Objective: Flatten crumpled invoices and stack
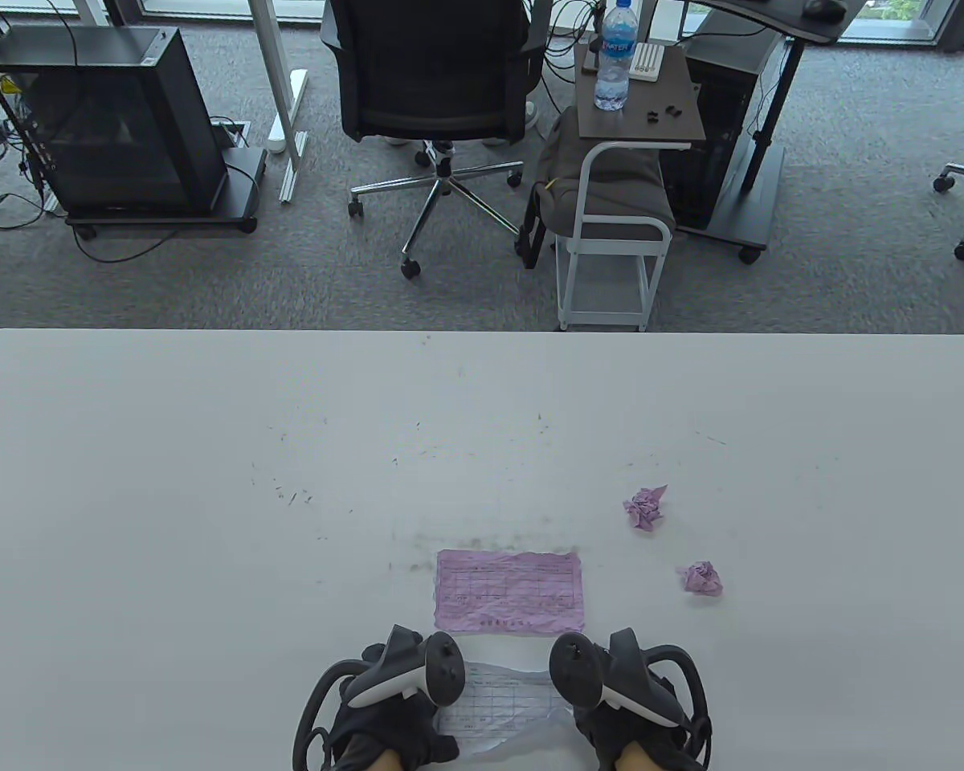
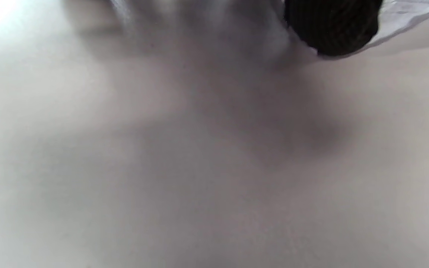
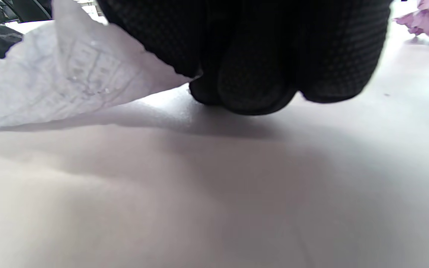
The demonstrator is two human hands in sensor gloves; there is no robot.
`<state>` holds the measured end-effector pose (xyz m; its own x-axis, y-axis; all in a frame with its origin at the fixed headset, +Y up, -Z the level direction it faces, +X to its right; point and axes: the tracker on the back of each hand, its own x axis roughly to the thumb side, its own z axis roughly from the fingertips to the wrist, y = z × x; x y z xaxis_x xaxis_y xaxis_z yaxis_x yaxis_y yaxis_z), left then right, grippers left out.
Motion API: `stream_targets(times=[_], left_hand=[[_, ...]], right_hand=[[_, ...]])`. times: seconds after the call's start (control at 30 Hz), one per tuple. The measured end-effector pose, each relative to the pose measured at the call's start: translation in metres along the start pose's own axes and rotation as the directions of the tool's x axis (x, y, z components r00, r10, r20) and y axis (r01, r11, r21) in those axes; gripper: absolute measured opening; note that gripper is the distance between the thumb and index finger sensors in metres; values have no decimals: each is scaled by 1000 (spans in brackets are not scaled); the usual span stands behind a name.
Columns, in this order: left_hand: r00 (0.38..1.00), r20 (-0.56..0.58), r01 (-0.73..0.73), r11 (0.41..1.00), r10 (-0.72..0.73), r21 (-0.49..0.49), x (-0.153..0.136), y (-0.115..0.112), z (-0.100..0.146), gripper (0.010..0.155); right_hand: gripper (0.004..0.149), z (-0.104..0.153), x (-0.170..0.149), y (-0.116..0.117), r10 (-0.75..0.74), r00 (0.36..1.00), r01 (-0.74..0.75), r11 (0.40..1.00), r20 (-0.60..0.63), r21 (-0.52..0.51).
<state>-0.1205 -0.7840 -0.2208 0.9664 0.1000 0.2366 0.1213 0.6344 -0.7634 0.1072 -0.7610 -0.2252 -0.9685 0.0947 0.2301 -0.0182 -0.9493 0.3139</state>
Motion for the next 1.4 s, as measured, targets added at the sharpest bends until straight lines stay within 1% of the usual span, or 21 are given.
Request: stream_targets(times=[0.1, 0.17, 0.23, 0.3, 0.37, 0.43, 0.47, 0.5, 0.53, 0.6, 0.7, 0.73, 0.77, 0.83, 0.87, 0.9, 0.93, 1.03, 1.13, 1.27, 1.4], left_hand=[[1000, 11, -17, 1000, 17, 1, -2, 0, 0, 88], [999, 16, -41, 999, 41, -9, -3, -1, -1, 88], [999, 15, -43, 999, 43, -11, -3, -1, -1, 88], [999, 16, -49, 999, 49, -14, -4, -1, -1, 88], [999, 17, -52, 999, 52, -16, -4, -1, -1, 88], [998, 19, -53, 998, 53, -14, -4, -1, -1, 88], [998, 20, -54, 998, 54, -15, -4, -1, -1, 88], [998, 19, -55, 998, 55, -15, -4, -1, -1, 88], [998, 18, -57, 998, 57, -17, -4, -1, -1, 88], [998, 16, -66, 997, 67, -26, -5, -2, -1, 88], [997, 17, -68, 997, 69, -24, -4, -2, -1, 88], [998, 18, -68, 997, 68, -23, -5, -2, -1, 88], [997, 18, -69, 997, 70, -24, -5, -2, -1, 88], [997, 16, -69, 997, 70, -28, -4, -1, -1, 88], [997, 14, -71, 997, 71, -32, -4, -1, -1, 88], [997, 14, -72, 997, 73, -33, -4, -1, -1, 88], [997, 12, -74, 997, 74, -34, -4, -1, -1, 88], [997, 9, -72, 997, 73, -37, -4, -1, 0, 88], [997, 7, -74, 996, 75, -40, -4, -1, 0, 88], [997, 5, -75, 996, 76, -41, -4, -1, 0, 88], [997, 5, -77, 996, 78, -41, -4, -1, 0, 88]], right_hand=[[49, 1, -6, -2, 14, 999, -14, 1000, -51, -10], [50, 4, -16, -6, 35, 994, -43, 997, -106, -68], [53, 9, -22, -13, -14, 994, -1, 990, -112, -139], [52, 13, -19, -20, -67, 997, 58, 974, -37, -217], [48, 17, -6, -26, -67, 995, 84, 957, 67, -278], [46, 21, 19, -28, 20, 967, 58, 953, 253, -297], [45, 22, 27, -28, 50, 952, 45, 953, 302, -300], [44, 24, 41, -26, 99, 918, 20, 956, 383, -294], [44, 25, 55, -21, 112, 883, 10, 966, 456, -258], [40, 27, 74, -11, 111, 823, -14, 984, 558, -176], [41, 26, 91, 6, 123, 766, -107, 992, 631, -64], [43, 25, 92, 8, 118, 761, -125, 992, 638, -34], [45, 23, 93, 12, 91, 763, -144, 989, 640, 31], [49, 18, 92, 19, 3, 786, -152, 970, 618, 188], [50, 17, 90, 22, -62, 810, -139, 946, 584, 294], [52, 17, 88, 21, -71, 822, -129, 943, 565, 306], [51, 16, 88, 20, -83, 812, -108, 952, 578, 288], [50, 13, 87, 18, -75, 824, -125, 943, 561, 309], [46, 11, 84, 14, -86, 843, -102, 943, 530, 317], [40, 7, 71, 9, -105, 885, -68, 935, 453, 349], [38, 3, 56, 6, -133, 932, -12, 918, 336, 396]])
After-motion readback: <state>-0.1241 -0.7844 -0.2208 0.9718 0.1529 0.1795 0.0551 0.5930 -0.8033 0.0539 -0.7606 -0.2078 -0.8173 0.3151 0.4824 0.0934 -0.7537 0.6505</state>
